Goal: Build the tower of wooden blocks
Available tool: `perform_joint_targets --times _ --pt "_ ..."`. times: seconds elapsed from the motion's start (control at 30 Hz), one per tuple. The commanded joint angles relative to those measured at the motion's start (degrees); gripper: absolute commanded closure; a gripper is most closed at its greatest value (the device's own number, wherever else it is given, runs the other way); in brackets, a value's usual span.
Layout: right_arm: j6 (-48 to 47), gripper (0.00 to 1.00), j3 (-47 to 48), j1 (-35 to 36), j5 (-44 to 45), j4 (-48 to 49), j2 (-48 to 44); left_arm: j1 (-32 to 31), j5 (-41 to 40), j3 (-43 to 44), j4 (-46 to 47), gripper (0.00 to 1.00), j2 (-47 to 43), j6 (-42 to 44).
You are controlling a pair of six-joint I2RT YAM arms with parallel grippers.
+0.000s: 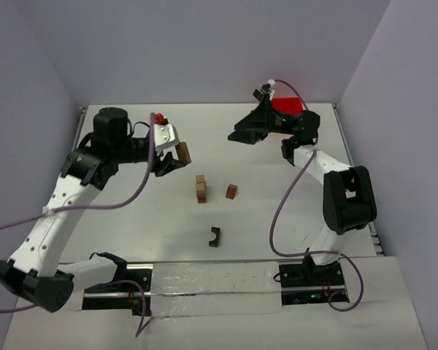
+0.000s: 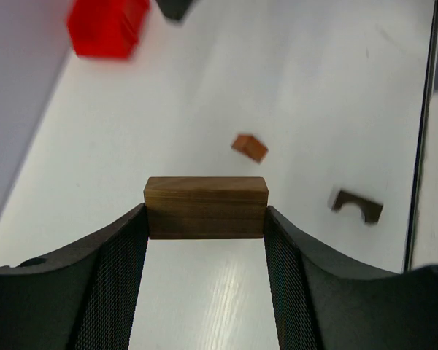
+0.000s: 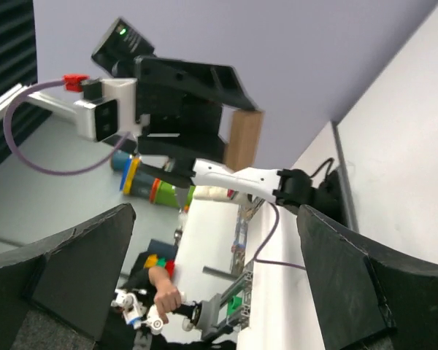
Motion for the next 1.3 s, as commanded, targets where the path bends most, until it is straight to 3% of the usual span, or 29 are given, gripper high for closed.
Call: perform_joint_targets --times 0.0,0.03,0.07,0.1,0.13,0.17,0.3,0.4,0.57,0.93,1.27 --pt "-22.5 0.0 -2.6 -7.7 -2.7 -21.7 -3.3 1.1 0.4 12.6 -18.3 0.89 11.3 12.1" --pt "-39.6 0.0 -1.0 -9.1 -1.0 -44.9 -5.6 1.1 0.7 15.9 -21.0 0.89 15.4 14.5" --pt "-51.1 0.0 1.4 -10.1 1.0 -60.4 -7.2 1.0 0.9 18.7 -23.3 0.89 18.1 16.4" --pt "-57.5 0.0 5.9 -10.2 5.3 -69.2 -7.4 0.9 0.9 21.0 -25.2 0.89 19.2 17.7" --pt "-72.7 0.0 10.5 -9.9 11.2 -90.0 -7.2 0.7 0.9 23.8 -27.2 0.9 22.0 19.1" --pt "-76.4 0.0 10.5 -9.6 13.6 -95.4 -7.4 0.5 0.7 25.4 -27.7 0.9 23.8 19.4" --pt "-80.9 0.0 10.1 -9.9 22.1 -100.6 -11.6 -2.2 -3.7 29.8 -33.1 0.91 30.8 22.3" --pt "-86.1 0.0 11.2 -10.0 29.9 -104.1 -14.4 -6.2 -9.6 27.2 -30.1 0.97 31.8 20.7" --pt "-95.6 0.0 15.3 -9.8 38.3 -112.4 -16.5 -9.8 -16.0 25.0 -27.3 0.98 34.1 17.9" --pt "-107.0 0.0 13.1 -9.5 48.7 -116.7 -23.4 -12.7 -22.2 24.1 -22.3 1.0 40.0 10.5" --pt "-108.1 0.0 12.8 -8.7 48.1 -117.1 -23.1 -12.8 -24.4 22.8 -22.1 1.0 43.0 9.2"
